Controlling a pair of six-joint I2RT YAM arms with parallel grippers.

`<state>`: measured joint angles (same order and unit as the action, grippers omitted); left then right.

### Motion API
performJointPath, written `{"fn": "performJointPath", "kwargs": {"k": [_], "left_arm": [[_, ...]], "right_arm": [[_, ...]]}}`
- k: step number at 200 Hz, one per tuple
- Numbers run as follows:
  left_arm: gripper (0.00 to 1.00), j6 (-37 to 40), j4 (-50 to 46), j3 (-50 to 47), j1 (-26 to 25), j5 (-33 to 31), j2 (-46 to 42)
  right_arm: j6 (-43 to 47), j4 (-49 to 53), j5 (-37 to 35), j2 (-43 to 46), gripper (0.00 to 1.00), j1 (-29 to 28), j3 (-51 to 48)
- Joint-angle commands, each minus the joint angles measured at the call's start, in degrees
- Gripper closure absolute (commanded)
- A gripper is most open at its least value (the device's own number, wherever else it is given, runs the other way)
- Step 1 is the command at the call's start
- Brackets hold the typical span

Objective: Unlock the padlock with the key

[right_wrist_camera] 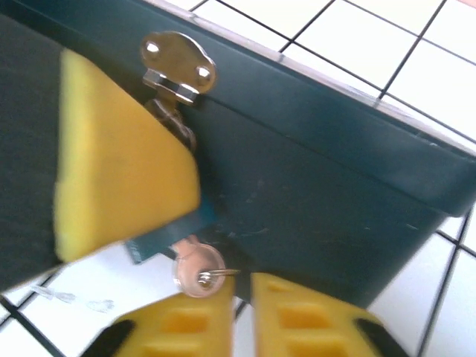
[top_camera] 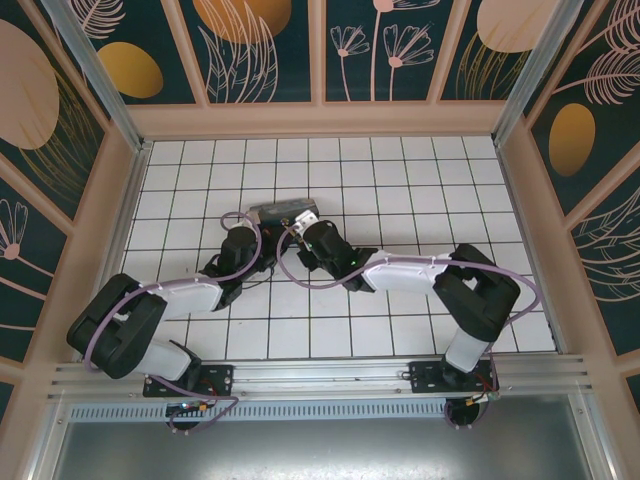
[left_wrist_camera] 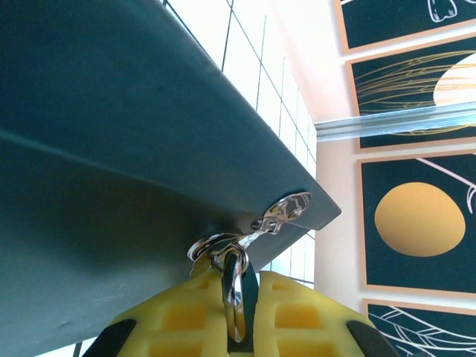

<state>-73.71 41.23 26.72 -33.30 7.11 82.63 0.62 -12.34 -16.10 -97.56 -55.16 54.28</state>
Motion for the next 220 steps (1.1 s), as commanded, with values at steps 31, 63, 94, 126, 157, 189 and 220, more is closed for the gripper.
{"fn": "performJointPath", "kwargs": {"k": [31,63,94,126,157,189,220], "left_arm": [[1.00,1.4,0.9,0.5,-0.8,4.1,0.6],[1.00,1.6,0.7,0.7,-0.9,3.8,0.7],[1.00,1.7,0.3,1.0,-0.9,3.7,0.8],[1.00,1.8,0.0,1.1,-0.8,3.9,0.6],[1.00,1.8,0.1,1.1,-0.9,4.2,0.6],[1.00,2.0,-0.4,1.2,-0.9,4.2,0.2],[1.00,2.3,-1.0,1.5,-0.9,4.3,-0.1]], "right_arm": [[-6.8,-4.8,14.3,2.5,1.00,3.1,4.2],[-13.4,-6.6,28.4,4.2,1.00,7.4,1.8],[-14.2,-5.5,27.8,6.2,0.95,8.7,-1.0],[-13.3,-4.2,22.3,11.2,0.69,8.9,-6.4],[-12.0,-3.8,17.9,14.8,0.52,8.8,-10.3],[-5.8,-1.8,11.6,14.0,0.49,6.2,-9.7],[-0.8,0.0,6.8,11.9,0.49,3.3,-8.3]]}}
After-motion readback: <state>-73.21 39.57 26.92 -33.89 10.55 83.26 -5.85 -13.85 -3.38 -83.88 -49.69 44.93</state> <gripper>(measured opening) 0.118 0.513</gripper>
